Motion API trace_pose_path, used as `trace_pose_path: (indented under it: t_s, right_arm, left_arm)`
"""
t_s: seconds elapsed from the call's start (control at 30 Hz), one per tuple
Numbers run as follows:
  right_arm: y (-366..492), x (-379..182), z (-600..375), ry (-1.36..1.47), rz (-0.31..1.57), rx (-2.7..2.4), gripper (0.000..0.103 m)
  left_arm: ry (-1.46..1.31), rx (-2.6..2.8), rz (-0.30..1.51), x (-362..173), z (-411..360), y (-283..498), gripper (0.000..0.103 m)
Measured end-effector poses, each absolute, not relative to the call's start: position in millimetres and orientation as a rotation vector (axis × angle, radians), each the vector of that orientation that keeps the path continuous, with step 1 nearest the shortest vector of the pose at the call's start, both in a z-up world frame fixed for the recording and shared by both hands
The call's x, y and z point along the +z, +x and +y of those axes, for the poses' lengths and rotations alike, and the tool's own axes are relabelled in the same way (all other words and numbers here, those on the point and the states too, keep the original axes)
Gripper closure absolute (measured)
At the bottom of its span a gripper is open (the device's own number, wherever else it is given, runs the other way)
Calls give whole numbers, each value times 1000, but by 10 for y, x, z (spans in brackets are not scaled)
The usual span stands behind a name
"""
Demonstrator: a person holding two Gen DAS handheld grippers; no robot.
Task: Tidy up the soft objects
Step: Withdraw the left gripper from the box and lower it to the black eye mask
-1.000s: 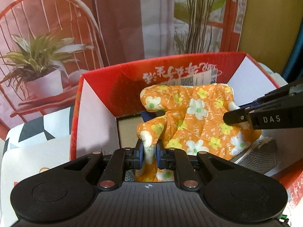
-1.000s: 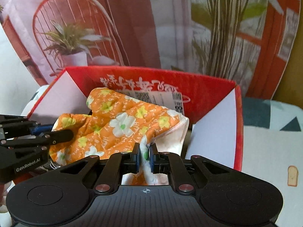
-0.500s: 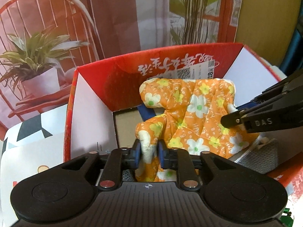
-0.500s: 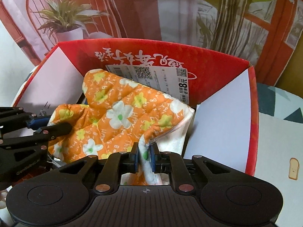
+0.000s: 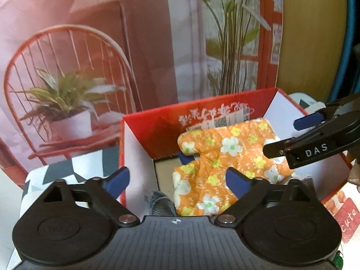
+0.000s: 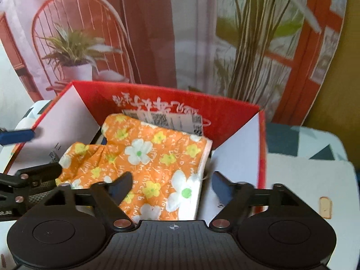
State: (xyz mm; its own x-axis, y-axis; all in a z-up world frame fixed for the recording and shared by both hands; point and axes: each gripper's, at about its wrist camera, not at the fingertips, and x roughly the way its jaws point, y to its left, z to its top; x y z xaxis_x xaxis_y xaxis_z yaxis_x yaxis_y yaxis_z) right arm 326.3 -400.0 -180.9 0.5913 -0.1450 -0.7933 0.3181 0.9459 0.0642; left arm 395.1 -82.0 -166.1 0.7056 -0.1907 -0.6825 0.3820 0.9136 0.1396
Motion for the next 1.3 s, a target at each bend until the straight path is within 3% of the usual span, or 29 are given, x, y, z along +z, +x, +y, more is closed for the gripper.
trace_pose_path:
  t_s: [0.17,0.97,1.3]
  right_arm:
    - [3058,-1689,-3988,236,846,-285,1]
    - [1798,-1472,-3483,269,484,-282,0]
    - [1411,-1674,-3164,225,445,-272,0]
  left_arm:
    - [251,-314,695,-1529,-734,3791,2]
    - [94,-274,588,-1591,-348,2626,0]
    - [40,-241,605,-1798,-203,2337,0]
